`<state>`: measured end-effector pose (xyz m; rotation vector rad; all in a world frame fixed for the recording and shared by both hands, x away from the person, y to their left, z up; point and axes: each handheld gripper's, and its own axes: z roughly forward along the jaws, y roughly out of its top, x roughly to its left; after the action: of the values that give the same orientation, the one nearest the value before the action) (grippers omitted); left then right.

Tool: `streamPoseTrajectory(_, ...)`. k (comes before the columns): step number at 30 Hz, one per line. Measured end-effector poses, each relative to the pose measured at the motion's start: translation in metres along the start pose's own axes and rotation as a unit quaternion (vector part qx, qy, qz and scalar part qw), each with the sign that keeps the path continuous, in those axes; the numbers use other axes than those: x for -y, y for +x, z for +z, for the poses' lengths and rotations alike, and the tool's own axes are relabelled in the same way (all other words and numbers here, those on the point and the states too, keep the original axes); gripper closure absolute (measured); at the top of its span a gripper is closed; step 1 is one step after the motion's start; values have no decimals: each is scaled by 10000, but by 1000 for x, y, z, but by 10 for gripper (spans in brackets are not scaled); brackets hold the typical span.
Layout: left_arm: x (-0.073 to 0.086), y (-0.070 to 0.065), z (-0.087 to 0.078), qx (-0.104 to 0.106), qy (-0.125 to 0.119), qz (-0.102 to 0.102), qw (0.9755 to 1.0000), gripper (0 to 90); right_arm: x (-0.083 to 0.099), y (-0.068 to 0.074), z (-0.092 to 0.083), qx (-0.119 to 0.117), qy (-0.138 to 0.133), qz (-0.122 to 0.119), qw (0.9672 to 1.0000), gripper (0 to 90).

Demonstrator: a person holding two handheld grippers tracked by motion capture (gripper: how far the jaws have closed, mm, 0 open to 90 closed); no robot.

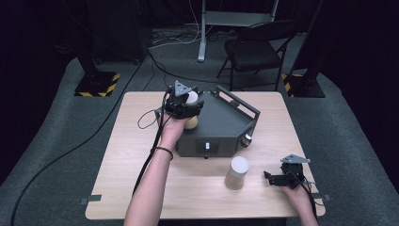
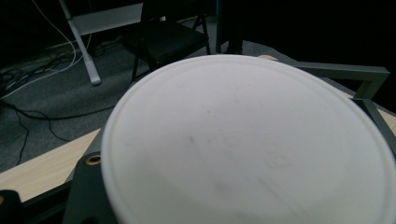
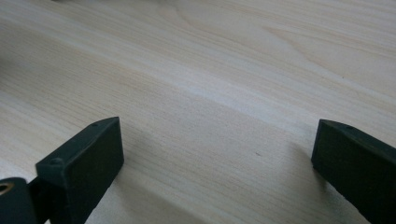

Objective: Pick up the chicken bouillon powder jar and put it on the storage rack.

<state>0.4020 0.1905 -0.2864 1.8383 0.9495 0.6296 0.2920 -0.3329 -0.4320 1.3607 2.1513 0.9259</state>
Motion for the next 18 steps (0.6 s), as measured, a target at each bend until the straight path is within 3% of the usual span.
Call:
streamPoseTrajectory(8,5,4,4,-20,59,-177,9998,354,0,0,0,-1,0,-9,10000,14)
streamPoseTrajectory(13,2,6,2,-1,148,-133,9998,347,0,0,0,2,1,-9,10000,14)
streamPoseTrajectory(18,0,-1,-3,-264,273,-127,9992,190,0,0,0,2,2,-11,10000,14)
